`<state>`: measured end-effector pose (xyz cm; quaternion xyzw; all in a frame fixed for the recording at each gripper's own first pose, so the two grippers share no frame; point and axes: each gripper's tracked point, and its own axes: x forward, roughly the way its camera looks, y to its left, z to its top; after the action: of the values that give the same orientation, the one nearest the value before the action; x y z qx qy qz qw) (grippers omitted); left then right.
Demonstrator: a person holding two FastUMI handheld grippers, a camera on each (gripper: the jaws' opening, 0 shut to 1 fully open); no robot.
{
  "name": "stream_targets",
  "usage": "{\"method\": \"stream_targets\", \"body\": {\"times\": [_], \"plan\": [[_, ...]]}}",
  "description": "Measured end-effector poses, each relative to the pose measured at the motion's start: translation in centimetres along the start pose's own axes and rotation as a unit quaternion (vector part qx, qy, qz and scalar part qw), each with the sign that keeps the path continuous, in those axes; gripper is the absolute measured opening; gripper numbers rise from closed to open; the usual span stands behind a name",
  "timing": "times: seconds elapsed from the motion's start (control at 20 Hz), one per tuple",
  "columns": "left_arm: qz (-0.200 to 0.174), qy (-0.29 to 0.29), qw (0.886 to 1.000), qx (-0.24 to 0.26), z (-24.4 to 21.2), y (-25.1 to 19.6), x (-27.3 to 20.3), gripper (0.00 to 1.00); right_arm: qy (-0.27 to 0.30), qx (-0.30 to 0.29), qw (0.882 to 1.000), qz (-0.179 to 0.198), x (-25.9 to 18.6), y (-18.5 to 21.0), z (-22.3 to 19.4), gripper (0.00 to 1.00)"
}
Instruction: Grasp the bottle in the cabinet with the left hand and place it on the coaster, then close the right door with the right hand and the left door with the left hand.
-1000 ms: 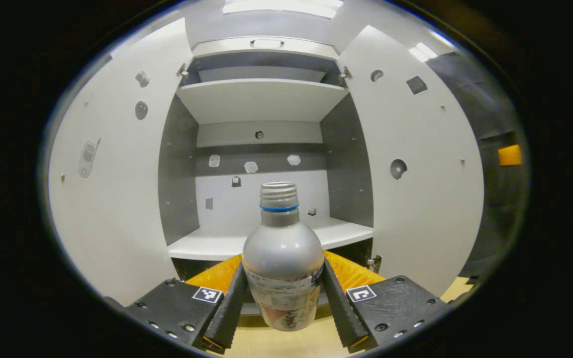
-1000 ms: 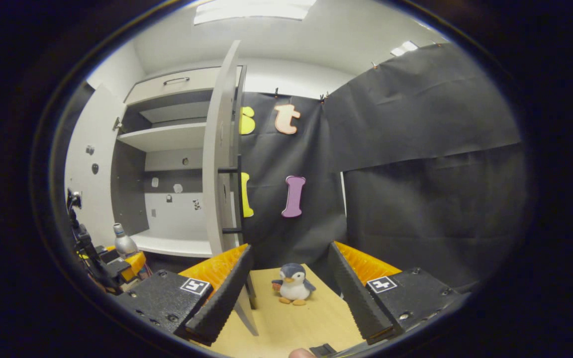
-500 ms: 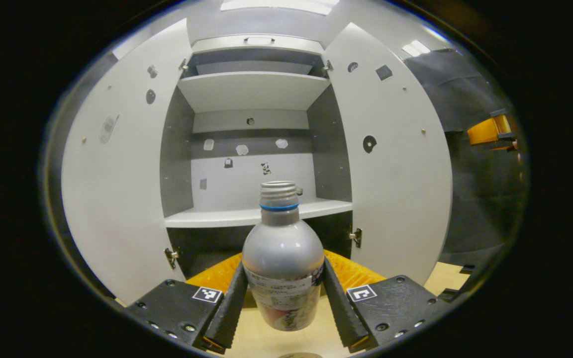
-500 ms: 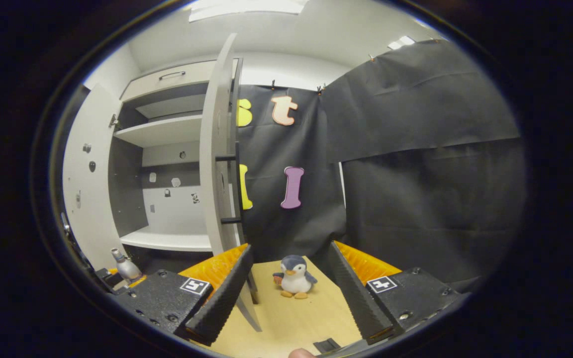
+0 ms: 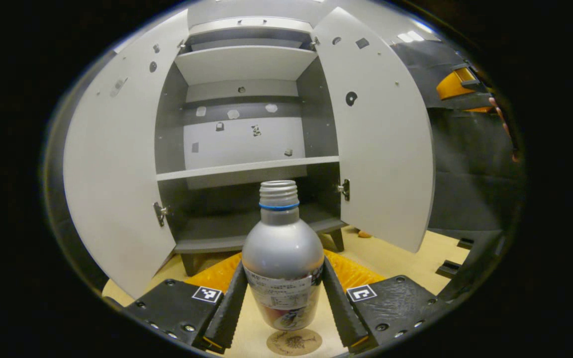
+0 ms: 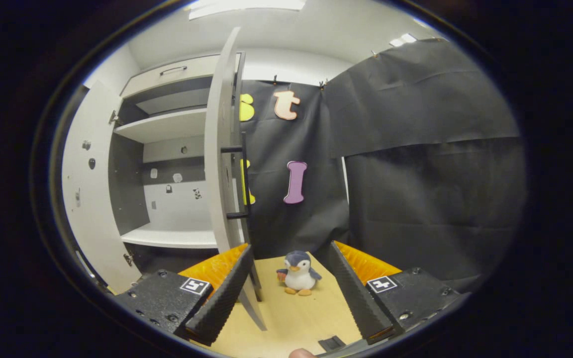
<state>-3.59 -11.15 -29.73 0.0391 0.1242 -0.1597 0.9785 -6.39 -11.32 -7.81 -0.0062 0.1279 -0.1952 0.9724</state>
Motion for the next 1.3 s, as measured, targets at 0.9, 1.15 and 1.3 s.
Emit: {"method": "stream_targets", "body": {"times": [0.9,1.15,1.3], "plan": [[-0.018,0.078,0.997,0.019,-9.7,-1.1,0.5,0.76,0.014,-0.015,1.000,-0.018,0.2,-0.2,-0.1,1.00],[-0.009,0.085,0.996,0.011,-10.0,-0.8,-0.1,0.78,-0.006,-0.024,0.999,-0.026,0.0,-1.2,0.8,1.00],[-0.012,0.100,0.995,0.013,-10.4,-0.8,-0.8,0.82,-0.008,-0.048,0.998,-0.033,0.3,-2.5,0.7,1.00]]}}
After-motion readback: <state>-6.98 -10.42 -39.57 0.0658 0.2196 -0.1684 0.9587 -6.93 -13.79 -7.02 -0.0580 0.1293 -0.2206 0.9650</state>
